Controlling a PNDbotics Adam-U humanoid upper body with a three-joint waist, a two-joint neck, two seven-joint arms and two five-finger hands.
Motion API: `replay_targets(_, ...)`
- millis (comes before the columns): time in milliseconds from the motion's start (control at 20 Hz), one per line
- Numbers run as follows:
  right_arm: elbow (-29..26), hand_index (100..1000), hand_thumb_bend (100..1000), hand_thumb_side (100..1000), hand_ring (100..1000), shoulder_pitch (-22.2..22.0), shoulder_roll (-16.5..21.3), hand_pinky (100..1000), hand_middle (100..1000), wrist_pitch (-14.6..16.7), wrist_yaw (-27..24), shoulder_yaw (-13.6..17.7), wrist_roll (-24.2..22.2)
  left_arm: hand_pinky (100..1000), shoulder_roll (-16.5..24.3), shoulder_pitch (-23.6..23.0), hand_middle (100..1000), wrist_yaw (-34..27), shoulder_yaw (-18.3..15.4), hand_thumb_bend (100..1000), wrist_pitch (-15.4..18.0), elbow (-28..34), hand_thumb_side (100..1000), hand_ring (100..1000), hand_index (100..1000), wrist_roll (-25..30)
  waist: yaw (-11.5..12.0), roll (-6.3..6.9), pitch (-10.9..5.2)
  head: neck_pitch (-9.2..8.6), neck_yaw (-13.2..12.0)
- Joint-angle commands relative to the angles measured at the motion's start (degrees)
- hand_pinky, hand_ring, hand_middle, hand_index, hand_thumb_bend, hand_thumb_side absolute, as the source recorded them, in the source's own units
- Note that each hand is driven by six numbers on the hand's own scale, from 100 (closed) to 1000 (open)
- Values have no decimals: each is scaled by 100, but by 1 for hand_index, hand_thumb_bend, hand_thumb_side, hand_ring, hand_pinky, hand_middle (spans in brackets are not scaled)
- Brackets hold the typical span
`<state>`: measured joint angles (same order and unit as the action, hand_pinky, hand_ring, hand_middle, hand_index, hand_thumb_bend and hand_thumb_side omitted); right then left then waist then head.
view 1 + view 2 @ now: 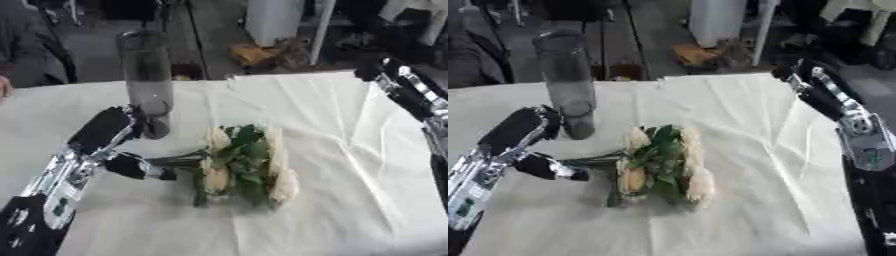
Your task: Arrange flowers into the vase.
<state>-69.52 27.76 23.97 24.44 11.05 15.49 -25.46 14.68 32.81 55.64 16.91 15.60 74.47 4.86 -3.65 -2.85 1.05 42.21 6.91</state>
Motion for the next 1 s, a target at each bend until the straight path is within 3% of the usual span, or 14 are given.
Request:
replay_targets(50, -55, 909, 100, 792, 782, 102, 123, 822, 693, 15, -34, -1, -17, 280, -24, 147, 308, 70, 5, 1000, 34, -17, 772, 348, 568, -17, -17, 3, -46, 1, 13)
replay_targets(1000, -63, 910, 100, 796, 782, 108, 101, 822, 693, 18, -37, -10, -41, 280, -374, 199, 304, 852, -9, 982, 142, -960, 709, 344, 566, -261, -43, 7, -39, -9, 0)
